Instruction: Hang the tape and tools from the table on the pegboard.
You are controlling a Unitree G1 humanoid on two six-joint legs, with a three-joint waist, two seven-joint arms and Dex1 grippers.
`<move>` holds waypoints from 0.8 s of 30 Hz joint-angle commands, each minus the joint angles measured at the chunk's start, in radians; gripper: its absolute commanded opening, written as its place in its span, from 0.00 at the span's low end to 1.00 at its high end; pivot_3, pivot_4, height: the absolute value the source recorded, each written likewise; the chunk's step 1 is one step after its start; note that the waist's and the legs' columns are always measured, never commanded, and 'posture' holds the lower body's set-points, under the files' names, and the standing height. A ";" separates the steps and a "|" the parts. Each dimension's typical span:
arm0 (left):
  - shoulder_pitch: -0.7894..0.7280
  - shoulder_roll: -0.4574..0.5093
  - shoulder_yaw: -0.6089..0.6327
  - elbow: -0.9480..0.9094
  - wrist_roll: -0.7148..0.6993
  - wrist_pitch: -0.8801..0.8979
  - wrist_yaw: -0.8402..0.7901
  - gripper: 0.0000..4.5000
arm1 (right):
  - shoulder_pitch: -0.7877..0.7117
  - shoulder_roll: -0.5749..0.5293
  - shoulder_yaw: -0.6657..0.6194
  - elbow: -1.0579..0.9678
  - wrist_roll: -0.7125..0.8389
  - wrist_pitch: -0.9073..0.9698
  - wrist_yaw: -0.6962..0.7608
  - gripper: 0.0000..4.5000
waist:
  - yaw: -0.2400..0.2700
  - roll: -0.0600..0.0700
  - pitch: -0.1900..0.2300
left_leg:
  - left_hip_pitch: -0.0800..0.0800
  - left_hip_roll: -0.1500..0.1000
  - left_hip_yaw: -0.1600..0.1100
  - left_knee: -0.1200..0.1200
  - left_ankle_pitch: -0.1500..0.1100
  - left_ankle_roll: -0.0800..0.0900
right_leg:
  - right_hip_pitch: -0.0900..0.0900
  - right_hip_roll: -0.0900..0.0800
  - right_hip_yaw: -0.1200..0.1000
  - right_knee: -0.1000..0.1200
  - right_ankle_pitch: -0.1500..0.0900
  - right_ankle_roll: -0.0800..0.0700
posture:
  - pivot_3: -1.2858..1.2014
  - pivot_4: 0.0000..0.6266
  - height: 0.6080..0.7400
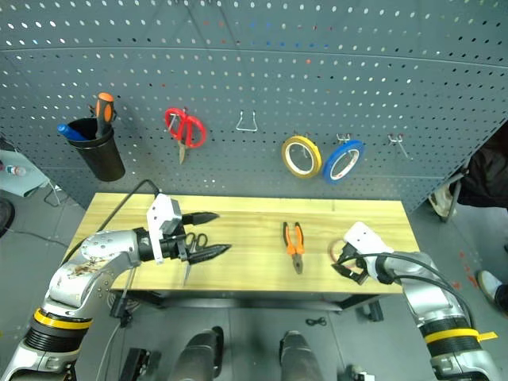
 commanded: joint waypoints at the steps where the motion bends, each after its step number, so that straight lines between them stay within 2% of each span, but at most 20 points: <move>1: -0.024 -0.011 -0.048 -0.038 -0.024 -0.024 -0.082 0.99 | -0.057 -0.014 0.022 0.065 -0.022 -0.010 0.034 1.00 | 0.001 0.001 0.020 | -0.001 0.000 0.000 0.001 -0.001 0.001 | 0.000 0.000 0.000 0.001 0.000 0.000 | 0.57 0.51 1.00; 8: -0.079 -0.049 -0.087 -0.009 -0.042 -0.037 -0.166 0.99 | -0.167 0.021 0.058 0.247 -0.056 -0.022 0.029 1.00 | 0.000 0.002 0.085 | -0.010 -0.002 -0.004 0.010 -0.003 0.005 | -0.003 0.000 0.000 0.003 0.000 0.004 | 0.57 0.60 1.00; 12: -0.111 -0.059 -0.085 0.012 -0.049 -0.033 -0.181 0.99 | -0.237 0.051 0.080 0.369 -0.083 -0.043 0.022 1.00 | -0.003 0.002 0.106 | -0.011 -0.003 -0.005 0.010 -0.003 0.005 | -0.004 0.000 0.000 0.003 0.003 0.011 | 0.56 0.63 1.00; 19: -0.114 -0.060 -0.079 0.010 -0.049 -0.034 -0.178 0.99 | -0.341 0.096 0.072 0.561 -0.092 -0.071 0.017 1.00 | -0.006 0.001 0.135 | -0.012 -0.003 -0.006 0.010 -0.003 0.005 | -0.005 0.000 0.000 0.004 0.003 0.013 | 0.57 0.67 1.00; 24: -0.100 -0.057 -0.077 -0.006 -0.054 -0.031 -0.173 1.00 | -0.350 0.105 0.069 0.590 -0.091 -0.071 0.040 0.67 | -0.005 0.000 0.136 | -0.013 -0.003 -0.008 0.010 -0.003 0.005 | -0.005 0.000 -0.002 0.003 0.003 0.013 | 0.57 0.67 1.00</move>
